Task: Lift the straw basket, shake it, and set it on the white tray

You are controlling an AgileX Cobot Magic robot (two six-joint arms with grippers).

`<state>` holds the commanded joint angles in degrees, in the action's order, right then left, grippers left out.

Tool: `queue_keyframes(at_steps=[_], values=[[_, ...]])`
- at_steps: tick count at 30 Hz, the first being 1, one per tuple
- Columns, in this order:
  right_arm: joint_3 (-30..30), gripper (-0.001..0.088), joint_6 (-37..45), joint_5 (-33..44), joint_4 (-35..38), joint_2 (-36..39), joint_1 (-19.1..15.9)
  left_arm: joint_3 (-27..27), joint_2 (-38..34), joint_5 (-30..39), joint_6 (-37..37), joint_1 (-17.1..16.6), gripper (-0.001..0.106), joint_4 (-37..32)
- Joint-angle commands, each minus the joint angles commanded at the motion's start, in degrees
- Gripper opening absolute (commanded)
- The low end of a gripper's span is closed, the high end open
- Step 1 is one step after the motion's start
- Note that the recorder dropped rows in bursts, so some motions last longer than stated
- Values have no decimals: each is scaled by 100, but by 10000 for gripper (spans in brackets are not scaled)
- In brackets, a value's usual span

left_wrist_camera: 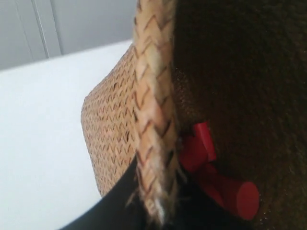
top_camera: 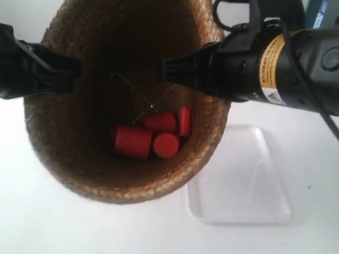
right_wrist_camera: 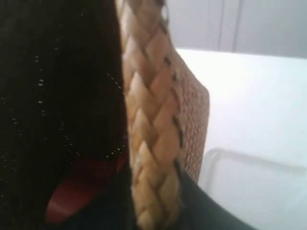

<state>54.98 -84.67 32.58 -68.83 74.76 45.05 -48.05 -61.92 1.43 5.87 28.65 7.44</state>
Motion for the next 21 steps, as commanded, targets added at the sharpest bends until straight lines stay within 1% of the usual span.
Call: queue_keyframes(at_steps=[1,2,3,4,5,6,8,9,10,11,12,13,14,15,16,17,18,19,20,21], values=[[69,0,227,194,384,51,13,-87,-12,254,122,10,0,69],[150,0,629,272,883,-55,62,-202,70,533,152,10,0,105],[254,0,1308,296,1507,-242,154,-293,205,732,103,35,0,92],[308,0,1878,243,1975,-475,277,-391,395,892,24,75,0,65],[310,0,2209,193,2188,-674,373,-455,599,957,42,78,0,77],[310,0,2246,109,2182,-883,481,-467,766,942,41,78,0,77],[227,0,2018,-220,1716,-1019,558,-375,837,649,13,78,0,-128],[131,0,1532,-261,1053,-930,516,-248,738,403,45,46,0,-211],[36,0,899,-199,370,-734,434,-132,544,174,93,-12,0,-192],[-12,0,505,-125,-4,-475,333,-86,315,93,194,-87,0,-146],[-8,0,414,68,-123,-252,271,-119,154,222,359,-129,0,-90],[87,0,588,258,231,-158,244,-202,129,429,505,-129,0,-53],[166,0,1154,453,817,-187,277,-342,197,731,519,-55,0,-42],[357,0,1962,696,1764,-377,382,-492,378,1019,328,57,0,-68],[410,0,2624,772,2251,-549,468,-587,591,1155,176,156,0,-97],[413,0,2921,481,2617,-1010,654,-678,940,1065,64,295,0,-255],[348,0,2799,190,2411,-1119,694,-634,970,899,64,295,0,-343],[71,0,1471,-248,691,-991,603,-417,711,570,98,197,0,-470],[-15,0,757,-115,201,-808,498,-333,512,514,127,111,0,-470],[-42,0,224,148,-333,-350,351,-353,84,835,320,2,0,-405]])
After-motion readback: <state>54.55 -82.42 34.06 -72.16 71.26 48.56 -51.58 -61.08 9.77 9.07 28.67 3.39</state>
